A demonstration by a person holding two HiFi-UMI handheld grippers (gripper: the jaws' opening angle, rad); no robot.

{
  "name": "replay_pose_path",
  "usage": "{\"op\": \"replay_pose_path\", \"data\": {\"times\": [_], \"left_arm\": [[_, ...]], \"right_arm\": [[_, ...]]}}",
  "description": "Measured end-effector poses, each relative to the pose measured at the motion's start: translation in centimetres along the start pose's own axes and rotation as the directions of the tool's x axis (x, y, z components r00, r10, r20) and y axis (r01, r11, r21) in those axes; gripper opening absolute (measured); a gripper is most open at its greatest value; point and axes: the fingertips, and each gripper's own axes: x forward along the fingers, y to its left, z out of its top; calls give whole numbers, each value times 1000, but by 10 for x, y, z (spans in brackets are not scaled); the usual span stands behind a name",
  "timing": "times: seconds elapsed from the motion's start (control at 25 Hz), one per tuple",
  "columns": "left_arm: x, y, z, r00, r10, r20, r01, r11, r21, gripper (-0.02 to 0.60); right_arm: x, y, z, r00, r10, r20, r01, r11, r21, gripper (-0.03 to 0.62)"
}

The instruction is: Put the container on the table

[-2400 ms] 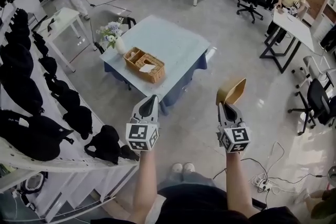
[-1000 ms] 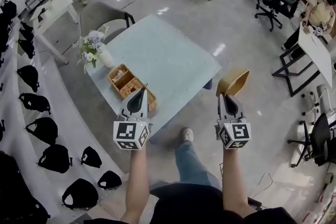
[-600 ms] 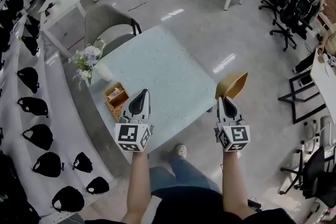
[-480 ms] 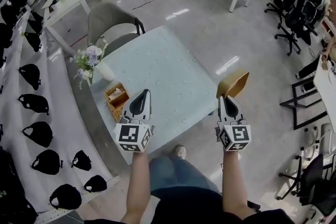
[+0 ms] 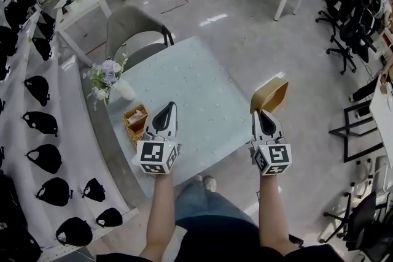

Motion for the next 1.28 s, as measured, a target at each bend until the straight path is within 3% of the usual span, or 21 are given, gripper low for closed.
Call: {"op": "replay_pose_path", "data": {"times": [0.44,0.56,0.68,0.8,0.96,1.12,1.28], "left_arm": [[75,27,31,1000,4,30,-4,1000,17,8],[114,39,37,999,-1,36,0,1000,22,8],[155,54,30,1000,3,25,-3,1000,7,8],[194,75,11,1000,15,1,-15,1000,-13,8],[241,99,-35,998,11,-60,-12,1000,-28,8],[271,121,-96,990,34,-135,-39,999,-36,8],[286,135,-151,978,40,-204,-51,998,-47,8]], "right_arm": [[94,5,37,996,90,-8,-90,991,-102,18],[139,14,42,989,148,-30,-151,977,-151,18],[189,31,30,969,230,-92,-245,942,-228,18],[242,52,3,928,319,-193,-366,876,-313,18],[306,69,-53,847,395,-355,-518,761,-391,18],[349,82,-117,743,408,-530,-656,599,-459,18],[367,90,-181,621,375,-688,-774,431,-463,18]]}}
